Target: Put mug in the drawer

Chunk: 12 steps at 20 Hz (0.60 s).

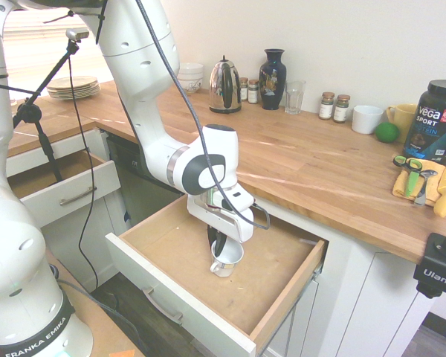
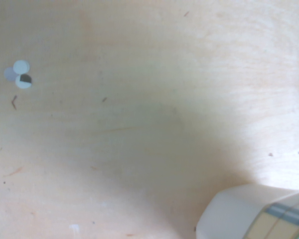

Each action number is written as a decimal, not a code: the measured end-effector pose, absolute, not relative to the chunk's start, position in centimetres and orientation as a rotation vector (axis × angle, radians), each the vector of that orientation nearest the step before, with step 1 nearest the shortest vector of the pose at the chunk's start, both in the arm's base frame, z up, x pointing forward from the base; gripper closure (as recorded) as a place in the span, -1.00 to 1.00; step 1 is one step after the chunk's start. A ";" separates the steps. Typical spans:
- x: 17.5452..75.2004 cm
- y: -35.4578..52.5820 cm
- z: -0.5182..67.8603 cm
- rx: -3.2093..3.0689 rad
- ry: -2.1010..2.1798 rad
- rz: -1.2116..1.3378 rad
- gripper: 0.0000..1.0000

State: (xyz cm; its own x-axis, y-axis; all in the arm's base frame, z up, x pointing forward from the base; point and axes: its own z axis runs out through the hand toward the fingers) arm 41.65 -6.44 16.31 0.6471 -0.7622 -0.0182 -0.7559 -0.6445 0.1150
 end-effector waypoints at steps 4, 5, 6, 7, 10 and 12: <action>41.3 -6.3 16.1 2.763 -1.276 -0.098 1.00; 41.2 -6.3 16.0 2.763 -1.276 -0.100 1.00; 41.1 -6.3 15.9 2.763 -1.276 -0.101 1.00; 41.0 -6.2 15.9 2.764 -1.275 -0.102 1.00; 40.9 -6.1 15.7 2.765 -1.271 -0.102 1.00; 40.9 -6.0 15.6 2.766 -1.270 -0.103 1.00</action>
State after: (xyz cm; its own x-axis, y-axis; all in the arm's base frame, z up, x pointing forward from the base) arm 40.86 -5.99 15.62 0.6508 -0.7589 -0.0209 -0.7525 -0.6484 0.1154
